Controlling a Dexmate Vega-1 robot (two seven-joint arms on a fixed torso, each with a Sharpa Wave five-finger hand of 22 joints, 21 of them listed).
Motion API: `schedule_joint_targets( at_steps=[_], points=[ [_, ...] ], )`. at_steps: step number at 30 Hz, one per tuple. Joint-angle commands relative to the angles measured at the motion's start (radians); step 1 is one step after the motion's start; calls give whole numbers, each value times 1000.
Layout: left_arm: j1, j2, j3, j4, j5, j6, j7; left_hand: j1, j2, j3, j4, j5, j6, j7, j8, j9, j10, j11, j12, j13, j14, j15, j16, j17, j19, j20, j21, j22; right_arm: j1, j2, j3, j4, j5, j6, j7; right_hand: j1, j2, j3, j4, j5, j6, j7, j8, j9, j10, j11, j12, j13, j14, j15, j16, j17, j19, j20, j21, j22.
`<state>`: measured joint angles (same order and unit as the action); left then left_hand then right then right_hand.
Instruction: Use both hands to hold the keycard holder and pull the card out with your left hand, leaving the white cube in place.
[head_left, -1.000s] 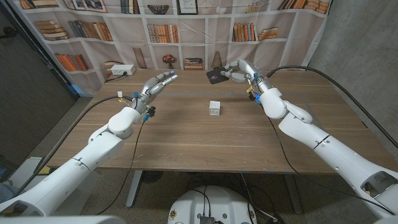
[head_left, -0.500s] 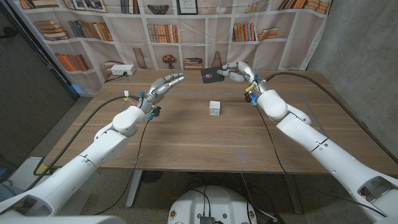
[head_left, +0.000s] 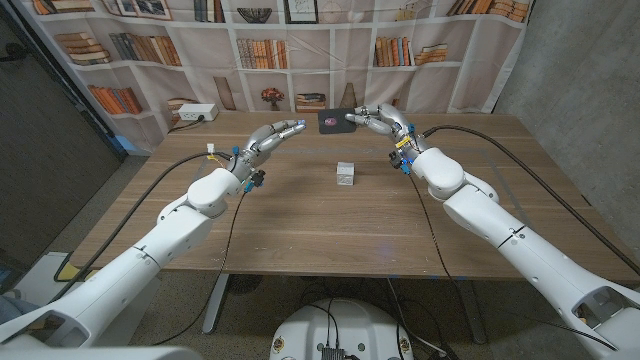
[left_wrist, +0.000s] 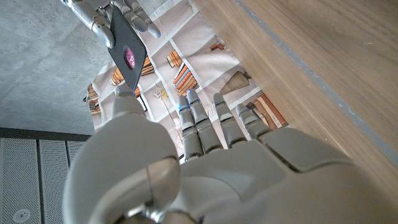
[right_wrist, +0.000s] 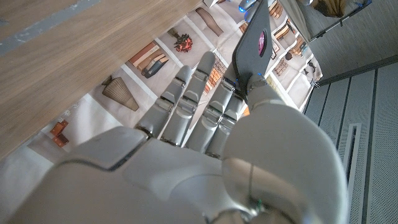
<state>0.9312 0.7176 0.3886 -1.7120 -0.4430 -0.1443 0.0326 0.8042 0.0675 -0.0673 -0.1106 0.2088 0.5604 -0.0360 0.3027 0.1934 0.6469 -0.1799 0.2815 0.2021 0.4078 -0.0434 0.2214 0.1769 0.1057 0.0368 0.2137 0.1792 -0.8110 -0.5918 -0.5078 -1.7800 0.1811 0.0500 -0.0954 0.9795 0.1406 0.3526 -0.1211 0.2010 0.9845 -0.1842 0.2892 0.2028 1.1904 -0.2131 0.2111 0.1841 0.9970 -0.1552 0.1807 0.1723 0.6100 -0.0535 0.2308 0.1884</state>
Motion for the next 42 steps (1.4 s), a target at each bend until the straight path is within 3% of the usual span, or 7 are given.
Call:
schedule_joint_targets(
  at_steps=[1, 4, 7, 17, 28, 37, 42],
  points=[
    [-13, 17, 25, -76, 28, 104, 36, -2, -15, -7, -2, -6, 45, 1, 14, 2, 58, -14, 9, 3, 32, -23, 7, 1, 19, -4, 6, 2, 8, -3, -27, -6, 21, 29, 11, -5, 5, 22, 12, 4, 48, -36, 5, 1, 11, -1, 6, 5, 9, -60, -3, 1, 1, 10, 4, 6],
    [-25, 12, 35, -77, 22, 117, 22, -10, -20, -13, 2, -7, 71, 6, 20, 2, 76, -12, 10, 4, 46, -21, 7, 1, 27, -4, 7, 2, 10, -3, -34, -6, 9, 33, 6, -7, 3, 22, 12, 3, 48, -36, 4, 2, 11, 0, 5, 5, 9, -59, -4, 1, -1, 15, 3, 6],
    [-36, 5, 46, -76, 20, 121, 14, -16, -22, -17, 5, -7, 79, 8, 20, 2, 78, 21, 5, 4, 54, -25, 6, 1, 31, -4, 6, 2, 10, -5, -39, -10, -10, 30, -6, -6, 3, 23, 11, 3, 48, -36, 3, 2, 11, 0, 5, 5, 8, -60, -4, 1, 0, 18, 4, 6],
    [-48, 2, 63, -85, 25, 123, -4, -10, -17, -15, 4, -5, 98, 6, 23, 2, 96, 24, 4, 5, 64, -27, 5, 1, 38, 3, 6, 2, 8, -10, -42, -7, -22, 19, -14, -6, 4, 25, 10, 2, 50, -36, 1, 2, 9, -1, 4, 5, 9, -60, -4, 1, -1, 29, 3, 5],
    [-47, -23, 67, -73, 17, 101, 7, 15, 24, 7, 5, -14, 213, 8, 50, 2, 212, 26, 17, 8, 144, -32, 13, 0, 75, 14, 8, 2, 2, -18, -44, -9, -27, 0, -20, -7, 4, 27, 9, 1, 50, -36, -2, 3, 10, 0, 4, 5, 12, -58, -3, 1, -1, 34, 3, 5],
    [-40, -44, 65, -67, 9, 80, 20, 20, 35, 13, 5, -19, 237, 11, 55, 1, 229, 26, 14, 7, 161, -34, 13, 0, 90, 27, 11, 2, -3, -22, -48, -12, -35, -17, -26, -8, 3, 28, 8, 0, 51, -36, -3, 3, 12, 0, 5, 5, 13, -58, -4, 1, 0, 37, 4, 5],
    [-36, -54, 63, -62, 0, 72, 25, 50, 65, 38, -3, -16, 276, 5, 62, -1, 269, 31, 14, 7, 192, -44, 13, -1, 111, 35, 13, 2, -6, -22, -48, -14, -37, -22, -31, -9, 3, 29, 8, -1, 51, -36, -5, 3, 13, 1, 5, 5, 14, -58, -3, 1, -1, 37, 3, 5]
  ],
)
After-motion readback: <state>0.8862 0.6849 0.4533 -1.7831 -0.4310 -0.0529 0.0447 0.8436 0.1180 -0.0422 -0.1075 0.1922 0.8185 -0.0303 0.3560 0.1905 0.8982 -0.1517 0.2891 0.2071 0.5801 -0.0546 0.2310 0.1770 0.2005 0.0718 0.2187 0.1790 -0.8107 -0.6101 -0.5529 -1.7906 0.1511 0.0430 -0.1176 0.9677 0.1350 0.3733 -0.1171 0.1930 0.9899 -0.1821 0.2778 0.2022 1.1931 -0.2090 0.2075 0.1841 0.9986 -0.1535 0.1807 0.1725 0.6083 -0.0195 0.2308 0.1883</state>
